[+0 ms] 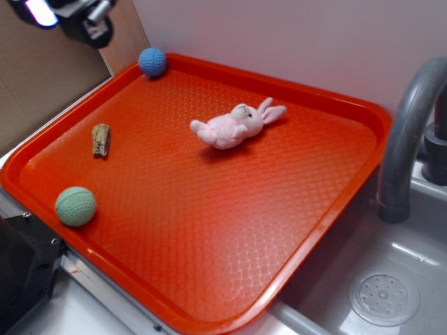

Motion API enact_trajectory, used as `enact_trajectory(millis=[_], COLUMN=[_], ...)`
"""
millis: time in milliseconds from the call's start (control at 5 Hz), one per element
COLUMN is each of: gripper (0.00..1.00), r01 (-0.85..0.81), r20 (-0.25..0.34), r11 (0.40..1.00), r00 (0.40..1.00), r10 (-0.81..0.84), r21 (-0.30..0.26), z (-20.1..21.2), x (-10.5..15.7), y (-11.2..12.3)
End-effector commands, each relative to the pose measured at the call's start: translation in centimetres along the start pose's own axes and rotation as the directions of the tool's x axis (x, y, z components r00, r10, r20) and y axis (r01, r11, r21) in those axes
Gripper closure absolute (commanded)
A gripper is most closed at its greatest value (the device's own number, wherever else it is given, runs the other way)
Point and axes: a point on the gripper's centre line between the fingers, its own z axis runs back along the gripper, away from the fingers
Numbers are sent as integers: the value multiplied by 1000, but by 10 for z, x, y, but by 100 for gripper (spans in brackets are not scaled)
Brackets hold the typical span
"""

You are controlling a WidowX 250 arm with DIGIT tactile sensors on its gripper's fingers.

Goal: Grab the pink bunny.

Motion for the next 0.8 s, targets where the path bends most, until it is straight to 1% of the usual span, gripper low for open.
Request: enact_trajectory(millis=[0, 200, 400, 600], gripper=[0, 0, 0, 0], r01=[97, 129, 160, 178], r20=[149, 124, 62, -11], r11=[995, 992, 987, 982], r00=[984, 984, 985, 984], r10=[-96, -128, -161, -178], r21=[-2, 3, 20, 67], z=[-40, -64, -100, -136], x=[60, 73, 75, 75], y=[-32, -44, -53, -53])
